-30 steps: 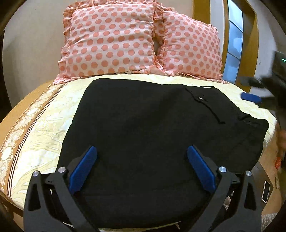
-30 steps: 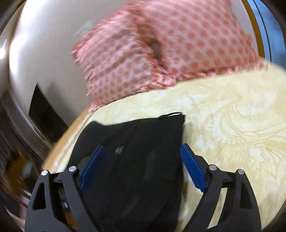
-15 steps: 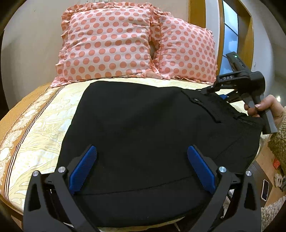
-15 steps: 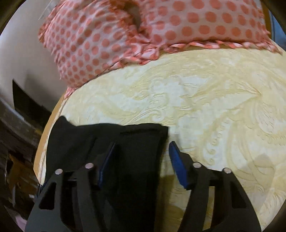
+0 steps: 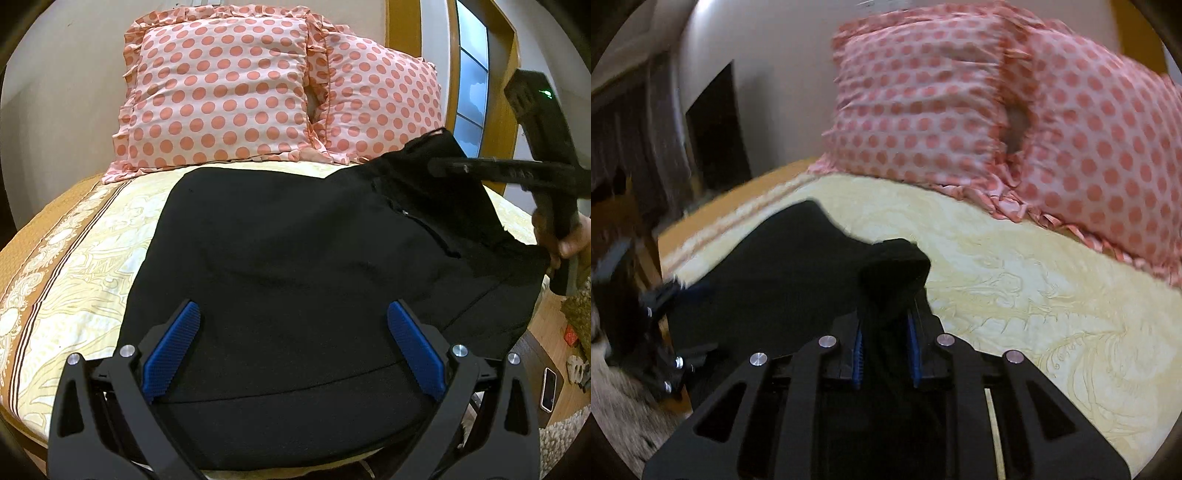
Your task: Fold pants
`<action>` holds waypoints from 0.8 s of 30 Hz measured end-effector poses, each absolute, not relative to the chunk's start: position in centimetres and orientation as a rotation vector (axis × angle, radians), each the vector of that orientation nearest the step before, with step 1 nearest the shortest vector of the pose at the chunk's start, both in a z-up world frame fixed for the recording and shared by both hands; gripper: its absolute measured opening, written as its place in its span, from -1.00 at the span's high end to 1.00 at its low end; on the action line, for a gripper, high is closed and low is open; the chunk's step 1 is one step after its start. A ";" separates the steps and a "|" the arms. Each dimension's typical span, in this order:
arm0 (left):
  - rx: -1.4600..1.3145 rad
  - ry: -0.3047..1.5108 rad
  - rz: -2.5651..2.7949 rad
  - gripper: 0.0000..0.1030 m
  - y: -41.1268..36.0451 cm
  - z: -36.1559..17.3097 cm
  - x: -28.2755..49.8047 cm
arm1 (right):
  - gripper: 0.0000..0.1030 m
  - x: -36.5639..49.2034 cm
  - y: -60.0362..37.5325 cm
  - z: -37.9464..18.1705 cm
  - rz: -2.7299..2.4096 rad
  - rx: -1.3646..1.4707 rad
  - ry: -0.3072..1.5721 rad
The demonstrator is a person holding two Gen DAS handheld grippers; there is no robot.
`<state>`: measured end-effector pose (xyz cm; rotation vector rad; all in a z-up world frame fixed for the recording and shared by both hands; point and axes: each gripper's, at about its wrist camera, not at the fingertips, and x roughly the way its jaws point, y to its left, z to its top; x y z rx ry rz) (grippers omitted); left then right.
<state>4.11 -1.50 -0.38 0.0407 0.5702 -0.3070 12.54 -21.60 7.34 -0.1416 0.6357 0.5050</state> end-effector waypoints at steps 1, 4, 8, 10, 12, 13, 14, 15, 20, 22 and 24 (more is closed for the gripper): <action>0.041 0.570 -0.307 -0.97 -1.5 -0.4 4.1 | 0.63 12.8 -21.5 7.1 0.456 -0.167 0.643; 0.039 0.581 -0.310 -0.96 -1.5 -0.1 4.2 | 0.63 15.6 -23.7 6.2 0.344 -0.074 0.731; -0.052 0.632 -0.353 -0.96 0.1 1.9 5.0 | 0.54 18.6 -26.9 4.9 0.348 0.129 0.852; -0.114 0.637 -0.347 -0.96 2.1 3.5 6.0 | 0.25 19.3 -27.5 4.3 0.352 0.172 0.885; -0.169 0.649 -0.328 -0.96 4.2 4.8 7.6 | 0.19 20.2 -28.2 3.5 0.374 0.238 0.931; -0.190 0.665 -0.318 -0.96 5.0 5.1 8.4 | 0.16 20.5 -28.4 3.2 0.387 0.267 0.947; -0.218 0.694 -0.311 -0.96 5.9 5.4 9.5 | 0.16 20.8 -28.7 2.8 0.401 0.303 0.959; -0.243 0.722 -0.313 -0.96 6.7 5.5 10.5 | 0.16 20.6 -28.9 2.7 0.413 0.326 0.963; -0.275 0.931 -0.299 -0.80 8.2 3.9 16.3 | 0.42 19.8 -28.3 2.9 0.474 0.296 0.908; -0.286 0.992 -0.325 -0.57 7.9 3.1 17.6 | 0.43 19.6 -27.9 3.1 0.472 0.263 0.900; -0.281 1.030 -0.356 -0.47 7.3 2.6 18.6 | 0.43 19.9 -28.0 3.0 0.473 0.270 0.912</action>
